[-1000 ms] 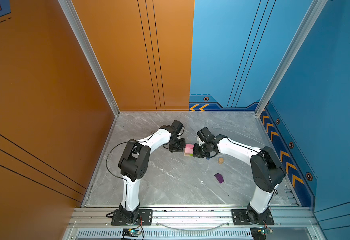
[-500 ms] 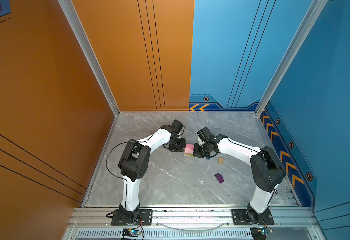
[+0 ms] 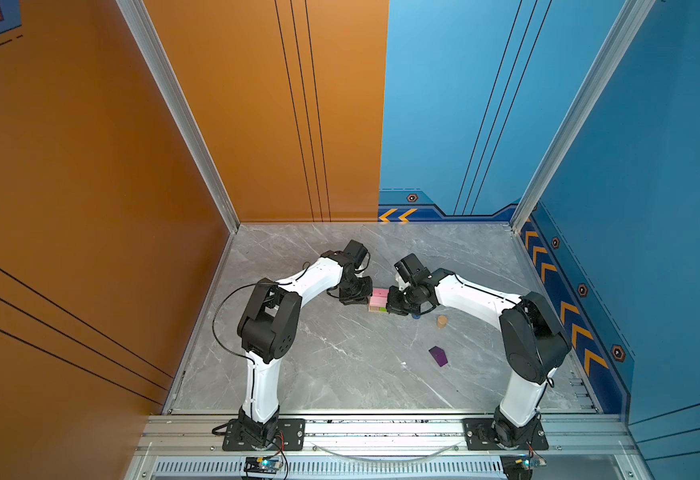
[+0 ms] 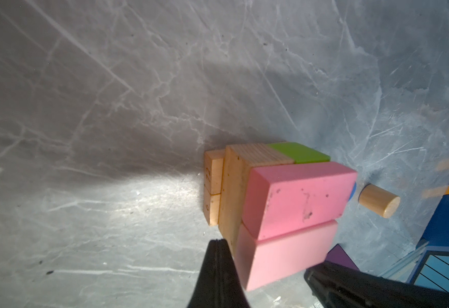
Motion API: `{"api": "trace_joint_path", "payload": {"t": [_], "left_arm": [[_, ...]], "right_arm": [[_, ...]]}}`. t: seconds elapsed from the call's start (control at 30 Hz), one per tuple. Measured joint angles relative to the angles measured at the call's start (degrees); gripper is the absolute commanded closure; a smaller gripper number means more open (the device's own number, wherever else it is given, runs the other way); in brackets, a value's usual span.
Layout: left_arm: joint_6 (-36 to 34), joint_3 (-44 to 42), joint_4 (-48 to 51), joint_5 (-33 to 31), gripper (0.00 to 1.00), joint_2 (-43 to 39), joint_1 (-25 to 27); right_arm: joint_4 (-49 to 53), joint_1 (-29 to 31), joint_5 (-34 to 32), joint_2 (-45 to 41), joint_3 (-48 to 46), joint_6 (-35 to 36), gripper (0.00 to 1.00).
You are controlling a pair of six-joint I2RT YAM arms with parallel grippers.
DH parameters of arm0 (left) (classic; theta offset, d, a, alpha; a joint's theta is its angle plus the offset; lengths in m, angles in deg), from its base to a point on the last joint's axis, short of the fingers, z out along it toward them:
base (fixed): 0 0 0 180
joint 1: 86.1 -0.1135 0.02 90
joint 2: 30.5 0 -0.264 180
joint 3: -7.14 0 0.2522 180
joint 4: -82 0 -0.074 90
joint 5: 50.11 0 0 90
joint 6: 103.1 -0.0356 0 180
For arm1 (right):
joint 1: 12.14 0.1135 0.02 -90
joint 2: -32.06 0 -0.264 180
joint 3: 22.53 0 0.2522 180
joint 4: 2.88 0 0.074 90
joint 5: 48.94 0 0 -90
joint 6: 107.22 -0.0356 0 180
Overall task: Build the wood block tower
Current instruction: 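Hold both grippers pressed against the tower sides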
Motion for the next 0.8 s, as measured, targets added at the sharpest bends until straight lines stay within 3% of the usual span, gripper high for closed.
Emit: {"api": "trace_joint_path", "payload": {"t": [0.8], "left_arm": [[0.0, 0.98, -0.04, 0.04, 1.0, 0.33, 0.11]], "right_arm": [[-0.02, -0.17, 0.0, 0.0, 0.0, -0.2, 1.0]]}}
